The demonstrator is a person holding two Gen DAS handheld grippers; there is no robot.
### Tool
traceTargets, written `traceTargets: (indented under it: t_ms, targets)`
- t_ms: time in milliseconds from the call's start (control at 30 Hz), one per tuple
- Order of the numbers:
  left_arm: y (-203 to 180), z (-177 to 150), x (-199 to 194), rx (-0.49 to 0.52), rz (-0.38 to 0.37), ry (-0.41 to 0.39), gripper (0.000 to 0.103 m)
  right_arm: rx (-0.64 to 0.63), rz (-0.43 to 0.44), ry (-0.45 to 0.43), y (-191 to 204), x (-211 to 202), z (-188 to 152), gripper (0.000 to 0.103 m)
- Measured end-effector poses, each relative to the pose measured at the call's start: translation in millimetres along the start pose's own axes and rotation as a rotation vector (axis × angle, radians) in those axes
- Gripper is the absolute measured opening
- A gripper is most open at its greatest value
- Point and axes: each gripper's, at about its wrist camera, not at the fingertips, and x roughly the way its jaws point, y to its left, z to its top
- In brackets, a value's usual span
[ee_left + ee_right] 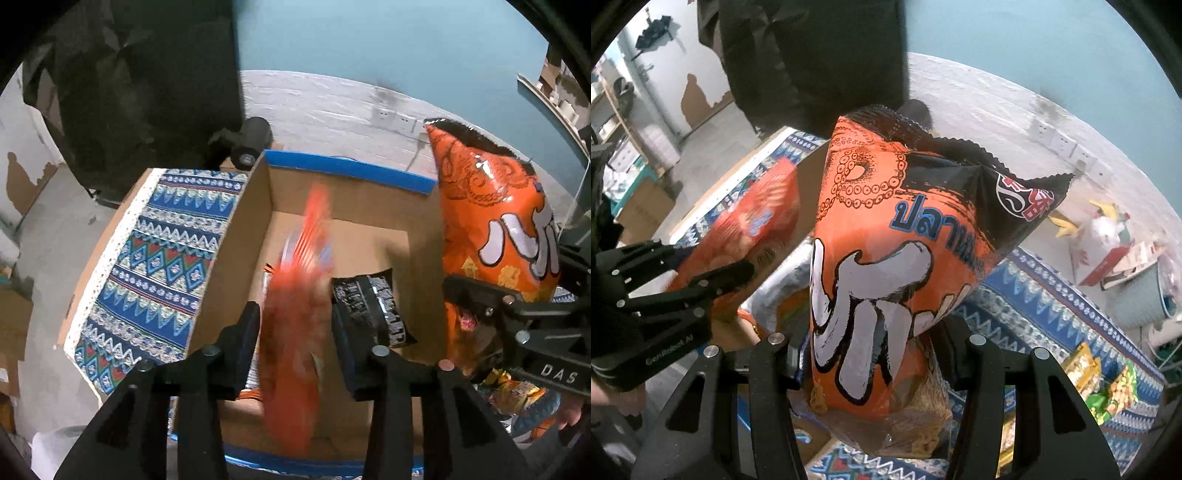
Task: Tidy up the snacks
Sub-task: 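Carry both orange bags into the cardboard box and open both tools, then move both tools back toward the remaining snacks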
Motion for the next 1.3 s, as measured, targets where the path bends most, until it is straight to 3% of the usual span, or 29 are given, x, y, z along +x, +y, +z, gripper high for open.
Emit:
traceTargets:
  t_ms: [100, 300, 433, 600, 1300]
  targets:
    - [3, 1, -2, -0.004, 0.021, -0.008, 0.055, -0.006, 0.012, 0.006, 6, 5, 2, 0.052]
    - [6, 1, -4, -0.018, 0.031, -0.011, 0.058, -0.034, 0.044, 0.021, 13, 13, 7, 0.053]
    - [-2, 1, -5, 0.001, 0.026, -0.008, 0.058, -0.021, 0.027, 0.017, 11, 11, 6, 0.065]
    - [-12, 3, -7, 0.019, 0.009, -0.008, 0.059, -0.005, 0.011, -0.001, 2, 1, 2, 0.07]
    - [-101, 8, -17, 0.16, -0.09, -0.024, 0.063, 0.132, -0.091, -0.012, -83, -47, -53, 0.075]
